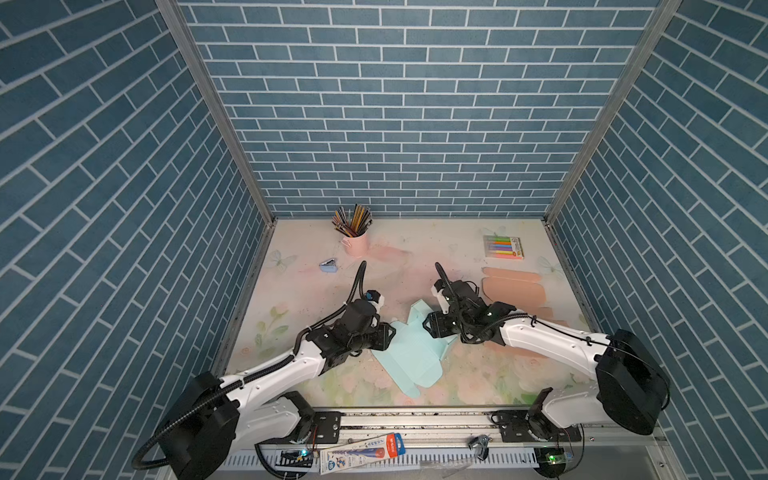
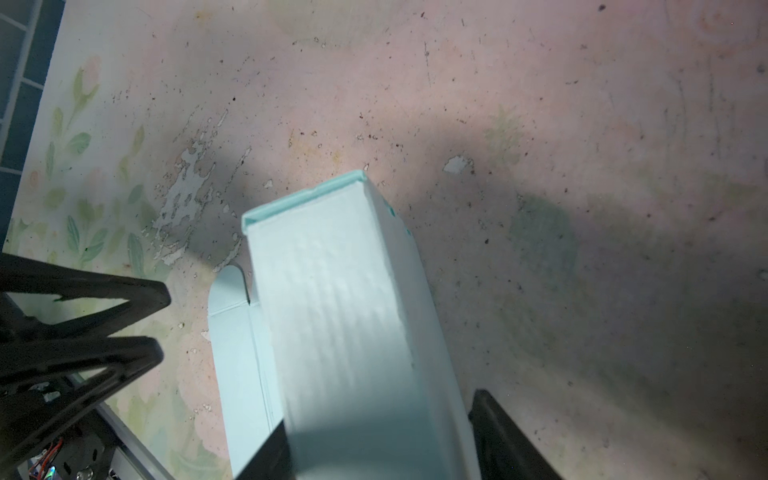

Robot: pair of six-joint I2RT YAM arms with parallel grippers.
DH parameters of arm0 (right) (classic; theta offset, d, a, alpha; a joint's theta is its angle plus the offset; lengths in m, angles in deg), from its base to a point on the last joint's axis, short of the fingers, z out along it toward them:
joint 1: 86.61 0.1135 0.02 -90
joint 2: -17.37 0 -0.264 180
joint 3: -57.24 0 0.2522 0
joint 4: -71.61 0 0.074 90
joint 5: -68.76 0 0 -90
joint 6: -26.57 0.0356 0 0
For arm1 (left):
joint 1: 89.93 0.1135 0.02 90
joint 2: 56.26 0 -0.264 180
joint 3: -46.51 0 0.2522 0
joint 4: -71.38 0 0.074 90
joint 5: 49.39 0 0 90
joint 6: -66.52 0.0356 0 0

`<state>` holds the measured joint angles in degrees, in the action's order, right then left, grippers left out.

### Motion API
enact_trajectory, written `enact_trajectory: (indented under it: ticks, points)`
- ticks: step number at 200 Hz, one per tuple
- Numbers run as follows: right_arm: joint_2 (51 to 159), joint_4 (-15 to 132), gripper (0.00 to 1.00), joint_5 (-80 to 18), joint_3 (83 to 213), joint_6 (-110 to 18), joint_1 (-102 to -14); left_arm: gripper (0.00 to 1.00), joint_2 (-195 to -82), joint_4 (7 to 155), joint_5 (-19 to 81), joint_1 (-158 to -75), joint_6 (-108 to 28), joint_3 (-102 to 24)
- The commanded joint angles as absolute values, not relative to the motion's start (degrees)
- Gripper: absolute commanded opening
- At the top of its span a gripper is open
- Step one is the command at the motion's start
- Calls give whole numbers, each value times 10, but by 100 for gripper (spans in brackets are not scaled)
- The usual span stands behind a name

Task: Fold the paper box

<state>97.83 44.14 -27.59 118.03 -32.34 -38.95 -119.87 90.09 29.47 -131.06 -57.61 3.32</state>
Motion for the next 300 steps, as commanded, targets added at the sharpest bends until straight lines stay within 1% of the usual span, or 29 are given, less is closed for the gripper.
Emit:
enact_trajectory:
  ticks: [1,88,111,138,157,186,231,263,276,300]
  points:
    - [977,463,59,-292,1166,-316,-403,40,-1182,919,264,-1293,-588,45]
    - [962,521,55,-354,1124,-297,-443,47,-1160,932,256,-1268,-606,53]
    - [956,550,54,-380,1104,-286,-458,52,-1143,906,209,-1232,-628,83]
    - [950,581,53,-402,1077,-271,-472,66,-1113,902,179,-1196,-645,114]
    - [947,605,52,-416,1061,-260,-482,69,-1100,902,173,-1190,-652,122]
    - [942,632,52,-430,1039,-249,-495,70,-1098,863,153,-1191,-681,144]
    - [938,639,52,-429,1025,-250,-500,70,-1114,743,115,-1201,-745,189]
    - [936,647,52,-431,1017,-248,-500,70,-1129,721,117,-1211,-754,181]
    - [935,647,52,-432,1016,-247,-501,68,-1138,715,118,-1213,-755,176]
    - [933,650,52,-430,1013,-247,-501,61,-1153,700,121,-1220,-758,168]
